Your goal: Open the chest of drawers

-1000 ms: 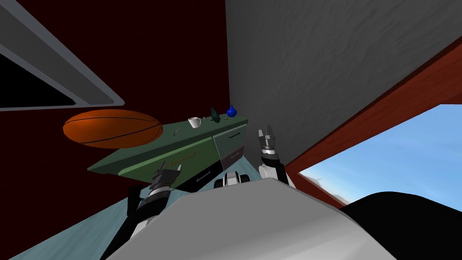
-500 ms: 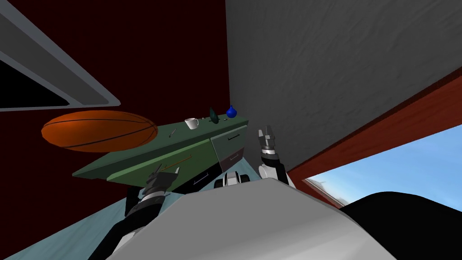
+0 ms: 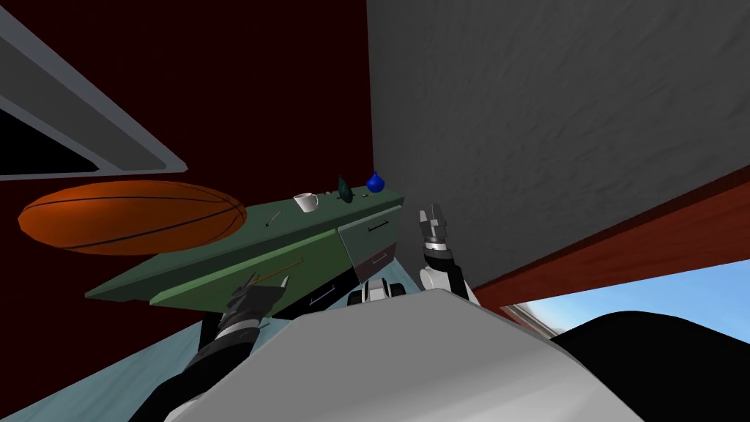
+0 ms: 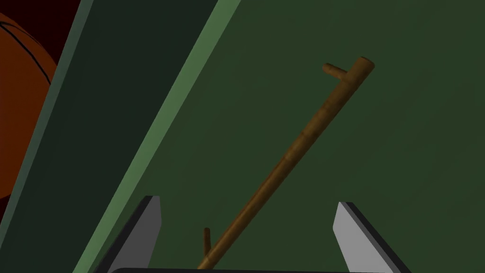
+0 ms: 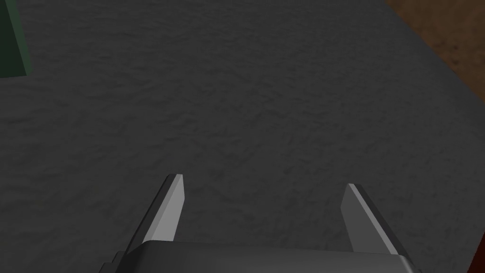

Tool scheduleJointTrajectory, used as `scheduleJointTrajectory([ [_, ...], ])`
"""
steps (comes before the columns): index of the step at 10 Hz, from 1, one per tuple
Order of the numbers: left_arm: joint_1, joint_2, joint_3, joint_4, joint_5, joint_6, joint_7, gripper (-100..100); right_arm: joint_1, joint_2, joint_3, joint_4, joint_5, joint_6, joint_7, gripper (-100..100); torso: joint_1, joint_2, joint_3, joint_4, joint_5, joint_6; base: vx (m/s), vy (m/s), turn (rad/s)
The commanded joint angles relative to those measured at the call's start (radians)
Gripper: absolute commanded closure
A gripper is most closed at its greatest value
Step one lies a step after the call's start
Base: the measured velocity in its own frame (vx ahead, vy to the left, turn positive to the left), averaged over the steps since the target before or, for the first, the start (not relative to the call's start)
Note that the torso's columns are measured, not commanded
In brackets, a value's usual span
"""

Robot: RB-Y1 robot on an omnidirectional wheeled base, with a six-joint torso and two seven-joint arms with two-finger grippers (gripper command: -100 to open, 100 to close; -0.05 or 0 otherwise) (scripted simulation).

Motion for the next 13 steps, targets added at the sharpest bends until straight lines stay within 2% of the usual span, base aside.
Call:
scheduleJointTrajectory([
  [1, 0.028, -0.047, 0.006, -0.033, 0.016, 0.035, 0.012, -100, 0.000, 0.000, 0.000, 0.000, 0.000, 0.000, 0.000, 0, 0.000, 0.000, 0.000, 0.000, 0.000, 0.000, 0.048, -0.046, 0.021],
  [4, 0.025, -0.038, 0.007, -0.031, 0.014, 0.032, 0.011, -100, 0.000, 0.000, 0.000, 0.000, 0.000, 0.000, 0.000, 0, 0.004, -0.003, -0.001, 0.000, 0.001, 0.000, 0.069, 0.005, -0.006],
  [5, 0.025, -0.038, 0.008, -0.031, 0.014, 0.032, 0.011, 100, 0.000, 0.000, 0.000, 0.000, 0.000, 0.000, 0.000, 0, 0.002, -0.001, -0.001, 0.000, 0.001, 0.000, 0.010, 0.003, 0.001],
  [7, 0.036, -0.035, 0.006, -0.041, 0.017, 0.028, 0.013, 100, 0.000, 0.000, 0.000, 0.000, 0.000, 0.000, 0.000, 0, -0.002, 0.011, 0.005, 0.005, -0.004, -0.003, -0.110, -0.053, 0.004],
  [13, 0.063, -0.024, -0.006, -0.050, 0.024, 0.023, 0.015, 100, 0.000, 0.000, 0.000, 0.000, 0.000, 0.000, 0.000, 0, -0.002, 0.002, -0.001, 0.003, -0.004, -0.002, -0.158, -0.073, 0.015],
])
